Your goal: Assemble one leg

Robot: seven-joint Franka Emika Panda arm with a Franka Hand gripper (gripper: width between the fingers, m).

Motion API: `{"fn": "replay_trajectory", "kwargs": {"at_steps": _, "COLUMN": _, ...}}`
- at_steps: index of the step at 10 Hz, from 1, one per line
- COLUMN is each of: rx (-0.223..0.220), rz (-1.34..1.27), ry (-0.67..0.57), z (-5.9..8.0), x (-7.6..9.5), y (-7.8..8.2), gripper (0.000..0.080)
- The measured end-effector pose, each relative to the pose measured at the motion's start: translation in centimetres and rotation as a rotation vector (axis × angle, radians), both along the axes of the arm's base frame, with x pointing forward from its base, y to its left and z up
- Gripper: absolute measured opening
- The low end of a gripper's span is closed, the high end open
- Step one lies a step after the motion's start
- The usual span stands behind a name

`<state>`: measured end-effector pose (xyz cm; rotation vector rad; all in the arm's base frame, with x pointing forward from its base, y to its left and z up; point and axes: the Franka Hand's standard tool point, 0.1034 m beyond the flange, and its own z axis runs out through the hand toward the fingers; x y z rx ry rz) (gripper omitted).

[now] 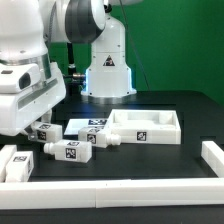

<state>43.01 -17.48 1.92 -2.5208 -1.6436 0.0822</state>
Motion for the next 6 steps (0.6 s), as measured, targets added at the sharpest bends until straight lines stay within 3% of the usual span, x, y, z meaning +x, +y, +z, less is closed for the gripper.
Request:
{"fn": "replay_trajectory", "kwargs": {"at_steps": 3, "rx": 0.018, "rz": -0.171, "ry": 0.003, "z": -0.9, "x": -2.4, "y": -2.6, "gripper": 0.0284}}
{"fn": "replay_trajectory", "kwargs": {"at_steps": 6, "rx": 0.030, "rz": -0.221, "ry": 0.021, "z": -1.2, "x": -3.2, "y": -3.1, "gripper": 0.0285}}
